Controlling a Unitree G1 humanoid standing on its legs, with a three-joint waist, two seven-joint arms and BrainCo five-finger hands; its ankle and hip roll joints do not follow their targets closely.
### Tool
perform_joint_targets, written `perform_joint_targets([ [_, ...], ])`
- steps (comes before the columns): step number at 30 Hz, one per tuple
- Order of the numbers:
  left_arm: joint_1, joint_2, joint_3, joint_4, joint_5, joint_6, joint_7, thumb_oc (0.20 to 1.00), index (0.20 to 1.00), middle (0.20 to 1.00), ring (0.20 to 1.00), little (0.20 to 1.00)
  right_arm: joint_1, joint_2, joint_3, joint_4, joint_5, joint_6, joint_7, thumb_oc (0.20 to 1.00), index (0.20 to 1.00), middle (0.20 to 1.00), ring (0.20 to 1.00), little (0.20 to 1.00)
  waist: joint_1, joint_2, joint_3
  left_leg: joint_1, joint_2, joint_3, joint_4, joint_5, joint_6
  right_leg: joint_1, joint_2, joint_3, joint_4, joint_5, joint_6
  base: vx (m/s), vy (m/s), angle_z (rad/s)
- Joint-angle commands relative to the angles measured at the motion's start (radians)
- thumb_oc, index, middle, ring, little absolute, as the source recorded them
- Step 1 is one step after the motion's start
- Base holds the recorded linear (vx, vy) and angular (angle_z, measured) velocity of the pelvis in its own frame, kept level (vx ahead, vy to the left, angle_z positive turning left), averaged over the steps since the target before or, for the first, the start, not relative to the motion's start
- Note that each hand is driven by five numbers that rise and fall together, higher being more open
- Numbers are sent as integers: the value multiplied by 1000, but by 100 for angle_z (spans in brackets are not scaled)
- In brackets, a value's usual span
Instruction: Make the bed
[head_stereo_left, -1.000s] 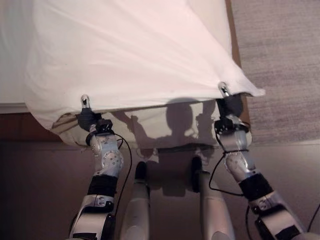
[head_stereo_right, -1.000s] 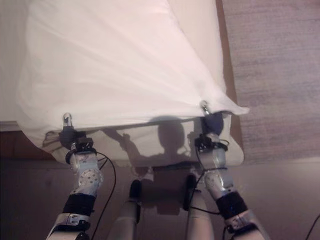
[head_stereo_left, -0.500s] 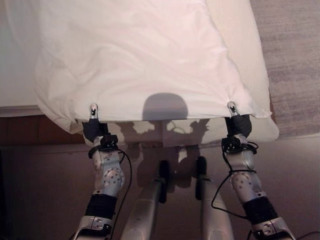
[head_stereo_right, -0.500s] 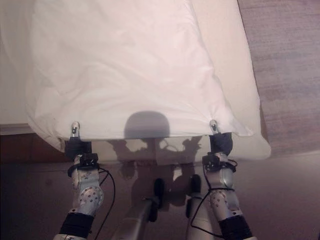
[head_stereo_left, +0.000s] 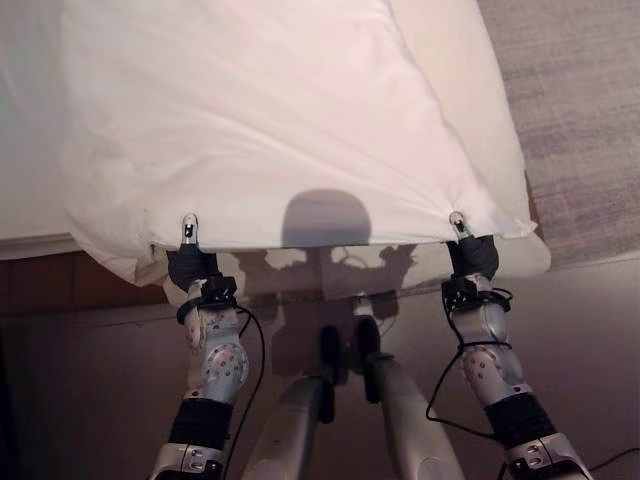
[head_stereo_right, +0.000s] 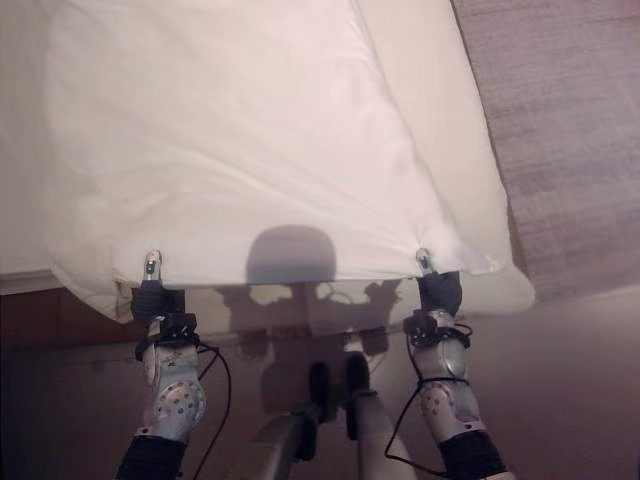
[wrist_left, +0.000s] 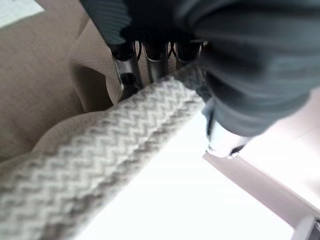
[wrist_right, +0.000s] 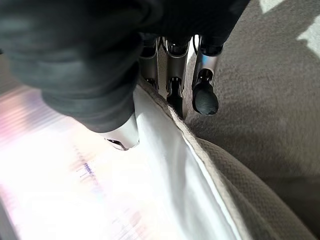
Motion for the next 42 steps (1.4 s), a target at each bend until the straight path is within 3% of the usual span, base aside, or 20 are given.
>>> perform_joint_targets([
  [1,13,34,97,-91,30,-44,-43,200,200,200,200,200,35,-98,-100,-54,-42,-81,-13,200,200,200,200,200,3,17,-45,-68,32,-47,106,53,-86,45,-26,-21,-102,71,78,18,-95,43],
  [5,32,59,126,-140,82,-49,-33,200,200,200,200,200,26,-109,-94,-24,-42,-77,1,200,200,200,200,200,37,-28,-41,-73,138,-183,121,26,-54,27,-56,-4,-22,31,76,39,15,28],
  [10,20,107,141,-161,148,-70,20,200,200,200,200,200,10,-87,-86,15,-22,-93,-24,200,200,200,200,200,58,-43,-53,9,333,-299,-235,210,-110,7,-98,-16,52,-19,103,56,275,5],
  [13,1,132,125,-132,159,-81,29,200,200,200,200,200,-7,-67,-70,14,-27,-84,-28,200,200,200,200,200,67,-40,-48,-12,303,-281,-188,150,-139,8,-160,-11,6,30,150,9,550,7],
  [14,-14,155,103,-133,169,-71,24,200,200,200,200,200,-2,-67,-74,7,-33,-81,-23,200,200,200,200,200,69,-45,-35,-49,249,-258,-91,70,-121,63,-224,-7,-79,93,191,18,582,-8],
  [15,-15,155,103,-132,169,-71,24,200,200,200,200,200,-2,-67,-75,7,-33,-81,-23,200,200,200,200,200,67,-45,-36,-53,248,-260,-89,72,-120,62,-225,-8,-82,97,192,104,659,6],
  [17,-38,166,64,-124,172,-70,10,200,200,200,200,200,34,-58,-91,-24,-58,-71,-27,200,200,200,200,200,47,-21,-52,-85,146,-182,42,-28,-88,153,-357,-15,-245,269,211,156,741,54],
  [18,-39,167,64,-124,172,-70,10,200,200,200,200,200,34,-58,-91,-24,-58,-71,-27,200,200,200,200,200,45,-22,-54,-89,143,-182,40,-23,-87,152,-360,-16,-250,274,213,164,732,84],
  [20,12,189,80,-133,204,-59,8,200,200,200,200,200,17,-36,-64,-18,-74,-60,-24,200,200,200,200,200,55,-15,-76,-77,110,-122,77,-84,-48,154,-431,-82,-385,460,215,190,674,85],
  [21,13,190,81,-134,204,-59,8,200,200,200,200,200,17,-36,-63,-18,-74,-60,-24,200,200,200,200,200,53,-17,-78,-81,107,-121,77,-82,-47,154,-434,-83,-391,465,216,237,743,12],
  [22,35,197,90,-137,224,-51,5,200,200,200,200,200,27,-33,-40,-32,-57,-49,8,200,200,200,200,200,49,-29,-95,-58,96,-98,42,-78,-35,157,-359,-74,-385,360,194,105,319,-57],
  [23,36,197,91,-137,224,-50,5,200,200,200,200,200,27,-32,-39,-32,-57,-49,8,200,200,200,200,200,48,-31,-98,-60,93,-97,38,-73,-34,153,-361,-73,-384,361,195,149,608,-93],
  [24,28,195,88,-142,228,-43,3,200,200,200,200,200,33,-45,-30,-33,-57,-42,22,200,200,200,200,200,39,-37,-98,-45,60,-78,-5,-58,-23,112,-271,-69,-343,277,179,40,294,-78],
  [25,28,194,88,-143,228,-43,3,200,200,200,200,200,33,-45,-30,-33,-57,-42,22,200,200,200,200,200,40,-38,-98,-44,61,-77,-7,-59,-23,108,-271,-67,-335,272,178,70,519,-61],
  [26,33,180,93,-144,234,-34,10,200,200,200,200,200,32,-46,-23,-27,-53,-39,28,200,200,200,200,200,35,-38,-93,-13,31,-53,-61,-45,-24,76,-191,-105,-287,205,158,30,223,-31],
  [27,33,180,93,-144,234,-34,10,200,200,200,200,200,32,-46,-23,-27,-53,-39,28,200,200,200,200,200,35,-38,-92,-12,31,-52,-62,-45,-24,76,-192,-105,-286,204,158,22,380,-30],
  [29,21,168,84,-154,253,-27,21,200,200,200,200,200,21,-52,-8,-33,-51,-40,34,200,200,200,200,200,24,-57,-66,26,-1,-20,-111,-34,-37,24,-98,-166,-205,166,149,3,200,-22],
  [33,9,143,61,-155,257,-21,29,200,200,200,200,200,23,-57,2,-32,-48,-42,33,200,200,200,200,200,4,-51,-27,46,-9,4,-115,-30,-37,-14,-35,-114,-153,148,142,36,40,-25],
  [39,28,113,51,-148,232,-23,16,200,200,200,200,200,51,-74,-16,-34,-46,-51,31,200,200,200,200,200,7,-23,-42,18,5,26,-60,-44,-37,9,-26,-82,-181,141,117,73,-118,-9],
  [42,33,105,43,-139,222,-23,6,200,200,200,200,200,72,-99,-38,-47,-64,-54,23,200,200,200,200,200,3,-8,-45,-11,10,21,30,5,-82,42,-24,-84,-203,128,103,50,-131,4],
])
